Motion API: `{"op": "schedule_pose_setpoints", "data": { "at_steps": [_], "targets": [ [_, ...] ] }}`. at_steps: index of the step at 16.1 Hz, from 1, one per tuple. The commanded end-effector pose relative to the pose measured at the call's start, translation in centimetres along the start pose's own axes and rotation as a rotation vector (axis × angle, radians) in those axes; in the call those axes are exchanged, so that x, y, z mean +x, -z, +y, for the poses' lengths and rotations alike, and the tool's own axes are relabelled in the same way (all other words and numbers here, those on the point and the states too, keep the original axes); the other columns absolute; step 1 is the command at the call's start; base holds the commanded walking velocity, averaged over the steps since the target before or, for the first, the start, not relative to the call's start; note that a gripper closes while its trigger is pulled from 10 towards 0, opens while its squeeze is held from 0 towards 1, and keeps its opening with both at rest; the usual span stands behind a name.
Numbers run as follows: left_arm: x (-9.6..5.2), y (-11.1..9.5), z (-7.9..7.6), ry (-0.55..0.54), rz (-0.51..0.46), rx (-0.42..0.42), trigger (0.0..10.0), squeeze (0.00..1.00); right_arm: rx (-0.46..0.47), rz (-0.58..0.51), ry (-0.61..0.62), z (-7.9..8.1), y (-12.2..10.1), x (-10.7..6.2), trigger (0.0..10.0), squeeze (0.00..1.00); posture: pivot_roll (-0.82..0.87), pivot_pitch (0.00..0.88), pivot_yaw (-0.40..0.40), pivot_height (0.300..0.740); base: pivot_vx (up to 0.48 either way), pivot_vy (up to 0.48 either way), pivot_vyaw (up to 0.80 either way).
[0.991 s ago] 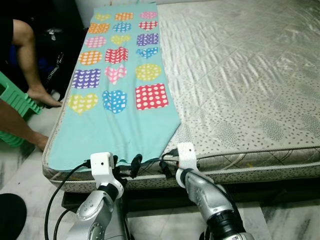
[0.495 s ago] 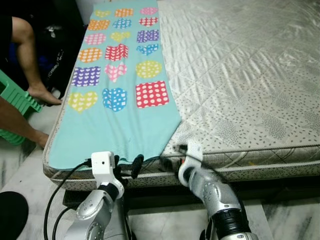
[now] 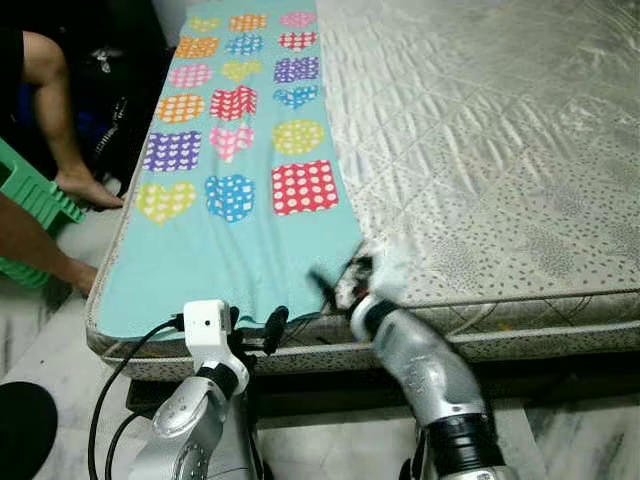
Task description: Clean up the room
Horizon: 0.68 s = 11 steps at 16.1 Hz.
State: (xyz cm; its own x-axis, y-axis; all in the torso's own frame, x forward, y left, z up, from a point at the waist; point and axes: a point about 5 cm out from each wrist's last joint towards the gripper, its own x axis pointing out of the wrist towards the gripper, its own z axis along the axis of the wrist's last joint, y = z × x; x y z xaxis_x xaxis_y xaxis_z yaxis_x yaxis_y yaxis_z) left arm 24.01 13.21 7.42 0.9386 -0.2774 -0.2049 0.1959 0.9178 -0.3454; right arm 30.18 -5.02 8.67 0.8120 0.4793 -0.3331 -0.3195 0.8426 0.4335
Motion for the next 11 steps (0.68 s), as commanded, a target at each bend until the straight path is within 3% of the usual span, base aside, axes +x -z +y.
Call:
{"op": "schedule_pose_setpoints", "data": {
  "at_steps": [1, 2, 7, 11],
  "targets": [
    [-0.2, 0.2, 0.4, -0.016, 0.015, 0.011, 10.0, 0.00, 0.039, 0.102, 0.023, 1.2, 3.3, 0.0, 10.0, 0.00, -0.04, 0.134, 0.082, 0.539, 0.000, 0.000, 0.00],
    [-0.2, 0.2, 0.4, -0.013, 0.021, 0.010, 10.0, 0.00, 0.085, 0.180, 0.062, 1.6, 5.0, 0.1, 10.0, 0.00, -0.04, 0.134, 0.086, 0.539, 0.000, 0.000, 0.00],
    [-0.3, 0.0, -0.1, 0.000, 0.024, 0.011, 10.0, 0.00, 0.065, 0.168, 0.062, 2.8, 5.7, 1.4, 10.0, 0.00, 0.01, 0.129, 0.085, 0.539, 0.000, 0.000, 0.00],
    [-1.3, -0.3, 0.6, -0.034, 0.022, 0.016, 10.0, 0.00, 0.057, 0.220, 0.045, 3.7, 6.4, 2.4, 10.0, 0.00, 0.05, 0.129, 0.078, 0.539, 0.000, 0.000, 0.00]
  ]
}}
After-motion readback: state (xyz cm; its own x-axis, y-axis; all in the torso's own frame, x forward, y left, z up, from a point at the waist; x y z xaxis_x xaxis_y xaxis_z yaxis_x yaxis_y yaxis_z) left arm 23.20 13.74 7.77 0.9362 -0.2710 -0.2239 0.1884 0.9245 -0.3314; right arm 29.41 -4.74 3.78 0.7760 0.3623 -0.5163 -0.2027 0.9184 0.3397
